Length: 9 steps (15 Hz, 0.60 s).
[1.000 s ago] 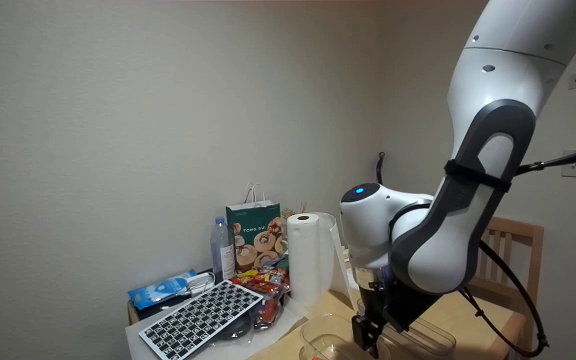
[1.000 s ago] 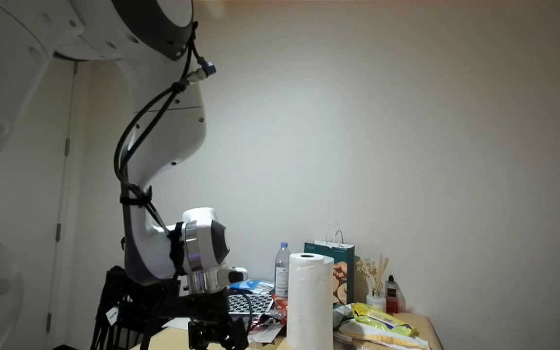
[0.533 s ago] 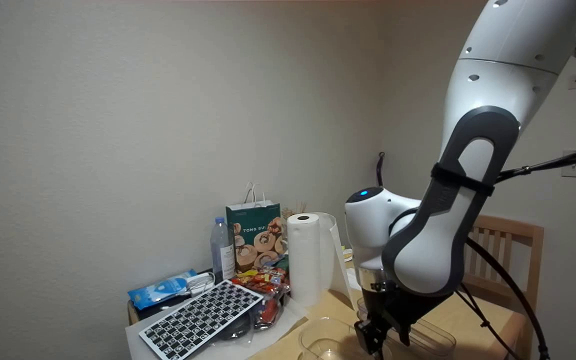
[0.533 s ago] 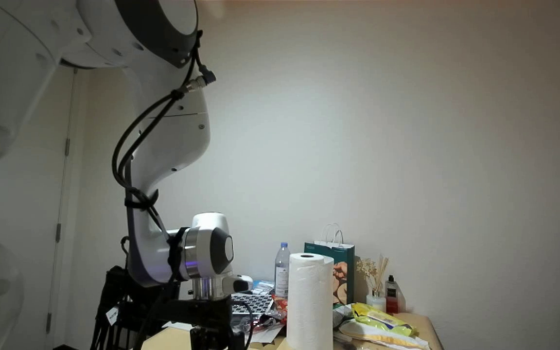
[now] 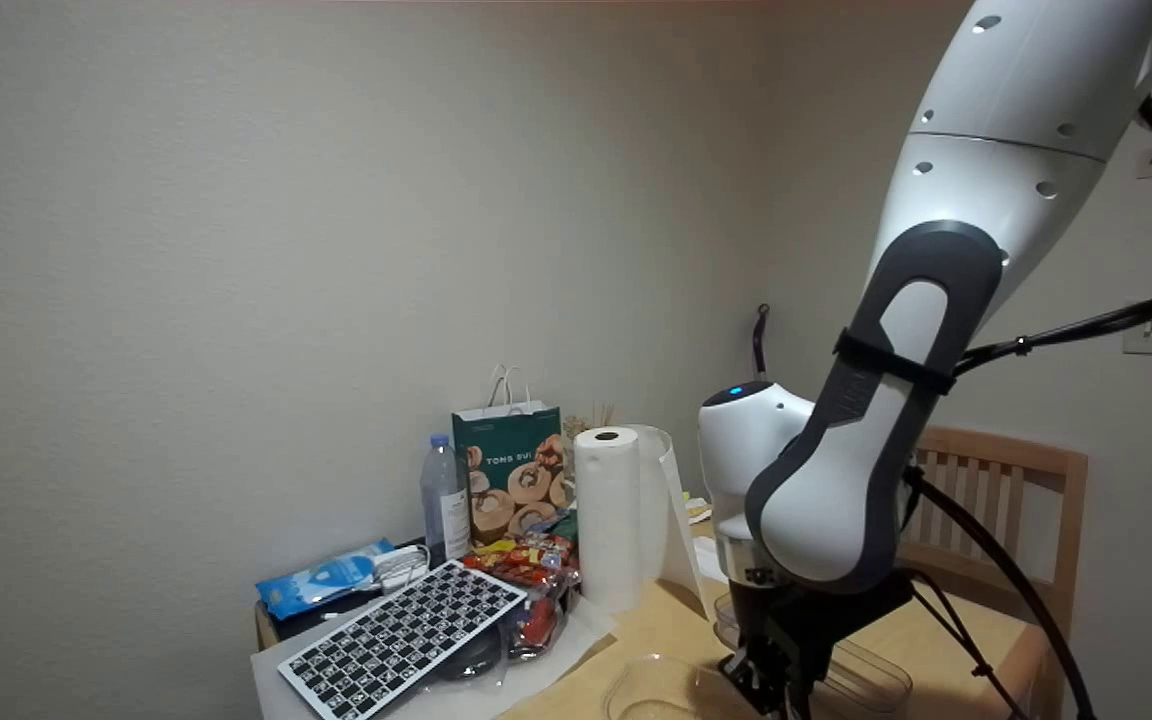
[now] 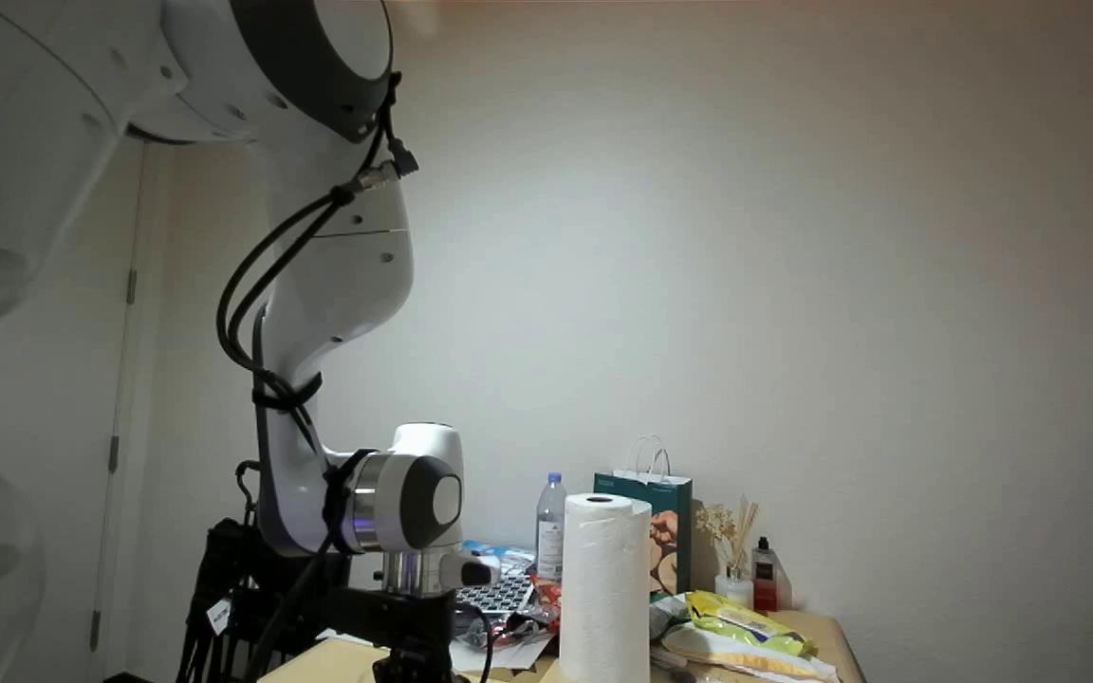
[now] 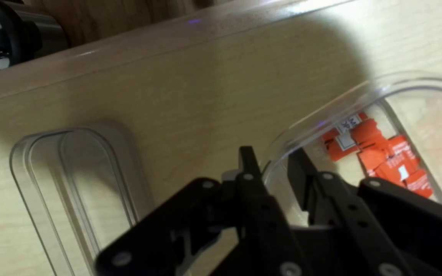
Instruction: Pour the contents of the bowl into the glass container
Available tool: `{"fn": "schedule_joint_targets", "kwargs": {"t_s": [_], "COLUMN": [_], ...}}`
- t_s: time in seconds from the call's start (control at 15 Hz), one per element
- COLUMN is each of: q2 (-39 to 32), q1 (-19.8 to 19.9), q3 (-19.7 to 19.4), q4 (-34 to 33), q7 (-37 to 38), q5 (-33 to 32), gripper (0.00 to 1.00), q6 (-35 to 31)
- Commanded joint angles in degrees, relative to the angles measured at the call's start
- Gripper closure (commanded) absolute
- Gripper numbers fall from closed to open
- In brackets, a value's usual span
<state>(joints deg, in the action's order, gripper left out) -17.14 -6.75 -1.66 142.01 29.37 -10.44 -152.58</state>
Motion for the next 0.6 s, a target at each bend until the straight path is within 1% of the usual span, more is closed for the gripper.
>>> {"fn": "schedule_joint_targets", "kwargs": {"t_s": [0.0, 0.07, 0.13, 0.33, 0.4, 0.53], "q2": [-0.4, -0.2, -0.1, -0.1, 0.0, 0.0], "q1": [0.6, 0.8, 1.0, 0.7, 0.4, -0.9], "q3": [0.3, 0.6, 0.8, 0.6, 0.3, -1.4], "q4": [0.7, 0.6, 0.5, 0.5, 0.4, -0.1], "q7": [-4.1, -4.8, -5.6, -5.9, -5.4, -2.0], "q5": [4.6, 5.8, 7.1, 9.3, 9.3, 7.4], "gripper": [0.94, 0.95, 0.93, 0.93, 0.92, 0.92], "q6": [-0.9, -0.7, -0.4, 0.3, 0.6, 1.8]}}
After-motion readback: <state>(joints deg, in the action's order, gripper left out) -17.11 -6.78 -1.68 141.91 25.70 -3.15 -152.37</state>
